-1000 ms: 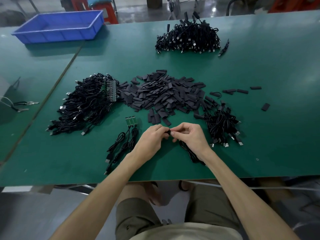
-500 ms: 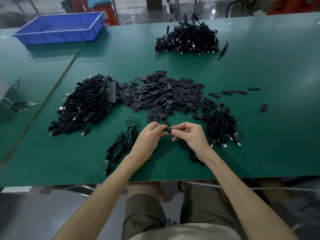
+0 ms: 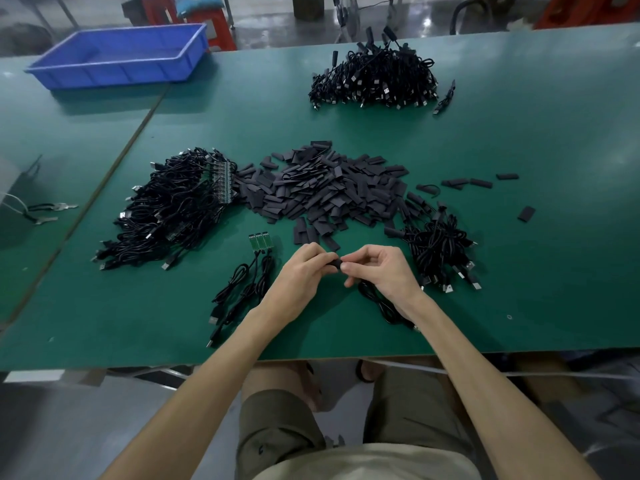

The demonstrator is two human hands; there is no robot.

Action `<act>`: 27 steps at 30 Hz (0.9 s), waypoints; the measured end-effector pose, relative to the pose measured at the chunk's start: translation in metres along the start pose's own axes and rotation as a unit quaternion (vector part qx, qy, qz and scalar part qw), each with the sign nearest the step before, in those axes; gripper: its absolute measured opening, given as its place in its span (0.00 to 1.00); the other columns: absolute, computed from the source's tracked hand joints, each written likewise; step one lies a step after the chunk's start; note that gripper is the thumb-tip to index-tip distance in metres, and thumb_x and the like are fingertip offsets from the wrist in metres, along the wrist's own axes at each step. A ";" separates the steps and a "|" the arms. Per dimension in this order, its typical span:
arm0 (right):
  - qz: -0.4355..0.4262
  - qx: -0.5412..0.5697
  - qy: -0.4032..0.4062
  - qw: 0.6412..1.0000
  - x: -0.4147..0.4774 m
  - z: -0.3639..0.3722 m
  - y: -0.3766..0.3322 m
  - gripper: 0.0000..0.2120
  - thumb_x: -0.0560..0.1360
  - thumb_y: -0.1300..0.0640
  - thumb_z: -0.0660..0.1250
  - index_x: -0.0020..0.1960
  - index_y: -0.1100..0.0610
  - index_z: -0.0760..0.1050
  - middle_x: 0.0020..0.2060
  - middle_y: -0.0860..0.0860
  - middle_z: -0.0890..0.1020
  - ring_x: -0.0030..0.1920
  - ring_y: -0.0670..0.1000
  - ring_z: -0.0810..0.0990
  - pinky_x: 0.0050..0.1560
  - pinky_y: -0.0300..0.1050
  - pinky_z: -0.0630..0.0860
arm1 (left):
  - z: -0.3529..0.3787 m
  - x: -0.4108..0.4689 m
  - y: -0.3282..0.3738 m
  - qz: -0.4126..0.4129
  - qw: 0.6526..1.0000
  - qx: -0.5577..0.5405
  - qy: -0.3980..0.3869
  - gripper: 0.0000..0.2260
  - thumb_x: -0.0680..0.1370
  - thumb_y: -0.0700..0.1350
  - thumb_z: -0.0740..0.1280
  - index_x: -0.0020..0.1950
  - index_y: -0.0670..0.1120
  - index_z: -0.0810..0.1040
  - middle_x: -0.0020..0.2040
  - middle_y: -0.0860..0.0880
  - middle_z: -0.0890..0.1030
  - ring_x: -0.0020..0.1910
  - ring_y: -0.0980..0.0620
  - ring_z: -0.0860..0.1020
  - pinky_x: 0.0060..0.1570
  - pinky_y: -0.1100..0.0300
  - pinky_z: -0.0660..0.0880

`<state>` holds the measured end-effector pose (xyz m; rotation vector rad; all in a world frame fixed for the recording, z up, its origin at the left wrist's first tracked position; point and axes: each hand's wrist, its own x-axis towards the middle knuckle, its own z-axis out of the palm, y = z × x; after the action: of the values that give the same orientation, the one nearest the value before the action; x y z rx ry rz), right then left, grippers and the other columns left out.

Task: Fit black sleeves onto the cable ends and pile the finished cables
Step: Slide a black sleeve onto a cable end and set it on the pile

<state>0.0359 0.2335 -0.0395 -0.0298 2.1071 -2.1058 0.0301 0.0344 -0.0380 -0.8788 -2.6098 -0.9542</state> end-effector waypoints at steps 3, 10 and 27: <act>-0.009 -0.008 0.002 1.000 0.000 0.001 0.001 0.08 0.73 0.63 0.79 0.50 0.62 0.84 0.37 0.55 0.87 0.37 0.55 0.88 0.47 0.40 0.82 | 0.001 0.000 -0.001 0.006 1.000 0.001 0.001 0.09 0.80 0.36 0.68 0.60 0.39 0.81 0.49 0.46 0.77 0.48 0.48 0.75 0.51 0.60 0.72; -0.025 0.010 0.002 1.000 0.000 0.001 0.003 0.04 0.78 0.61 0.74 0.52 0.59 0.83 0.44 0.54 0.88 0.46 0.54 0.89 0.46 0.35 0.79 | 0.003 0.002 -0.007 -0.030 0.999 -0.009 0.016 0.09 0.81 0.35 0.67 0.60 0.40 0.81 0.50 0.47 0.77 0.48 0.51 0.76 0.52 0.66 0.72; -0.023 -0.017 0.005 1.000 0.001 0.002 0.003 0.05 0.75 0.65 0.76 0.49 0.64 0.82 0.37 0.51 0.86 0.38 0.51 0.86 0.46 0.38 0.80 | 0.005 -0.001 -0.013 -0.058 0.997 -0.055 -0.006 0.12 0.82 0.30 0.61 0.60 0.39 0.80 0.52 0.48 0.76 0.49 0.67 0.78 0.49 0.55 0.79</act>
<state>0.0350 0.2318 -0.0423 -0.0734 2.1689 -2.0995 0.0231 0.0294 -0.0492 -0.7669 -2.6654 -1.1351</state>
